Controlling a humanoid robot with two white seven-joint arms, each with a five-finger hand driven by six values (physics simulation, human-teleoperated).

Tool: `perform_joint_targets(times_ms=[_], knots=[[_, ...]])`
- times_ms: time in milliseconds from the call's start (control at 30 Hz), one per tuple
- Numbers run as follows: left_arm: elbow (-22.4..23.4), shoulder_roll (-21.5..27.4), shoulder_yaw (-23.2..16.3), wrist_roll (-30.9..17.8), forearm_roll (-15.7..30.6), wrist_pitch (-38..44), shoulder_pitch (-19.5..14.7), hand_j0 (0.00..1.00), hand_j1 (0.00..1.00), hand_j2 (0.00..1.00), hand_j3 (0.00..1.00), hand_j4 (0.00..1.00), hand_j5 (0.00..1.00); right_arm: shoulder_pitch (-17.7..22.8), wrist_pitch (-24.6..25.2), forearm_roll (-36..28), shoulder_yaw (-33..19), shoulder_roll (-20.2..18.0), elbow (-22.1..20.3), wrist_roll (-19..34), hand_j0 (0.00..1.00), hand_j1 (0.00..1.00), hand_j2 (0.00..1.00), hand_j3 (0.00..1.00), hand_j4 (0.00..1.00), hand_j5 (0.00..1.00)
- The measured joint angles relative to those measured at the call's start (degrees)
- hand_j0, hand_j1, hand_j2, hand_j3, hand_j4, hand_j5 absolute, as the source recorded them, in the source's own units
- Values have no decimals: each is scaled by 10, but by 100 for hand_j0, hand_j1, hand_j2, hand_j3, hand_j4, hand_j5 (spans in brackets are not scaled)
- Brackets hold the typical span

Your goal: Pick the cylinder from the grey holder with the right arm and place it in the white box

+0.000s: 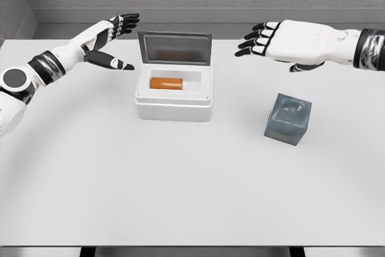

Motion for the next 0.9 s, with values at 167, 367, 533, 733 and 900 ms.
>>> perform_joint_targets(times_ms=[167,367,533,733,900], knots=[[22,-24,21,-26,-26,2,-1,100,100,100,100,100,100,1,0,0,-2,-1,1,0,100,100,100,100,100,100],[44,-40,54,-33,-38,11,-1,100,100,100,100,100,100,1,0,0,-2,-1,1,0,100,100,100,100,100,100],[45,-42,94,-94,-39,8,-1,100,100,100,100,100,100,2,0,0,-2,-2,3,0,100,100,100,100,100,100],[42,-43,109,-108,-36,4,-1,100,100,100,100,100,100,5,0,0,-2,-1,4,0,100,100,100,100,100,100],[32,-43,111,-110,-33,3,0,100,100,100,100,100,100,10,0,0,-2,-1,4,0,100,100,100,100,100,100]])
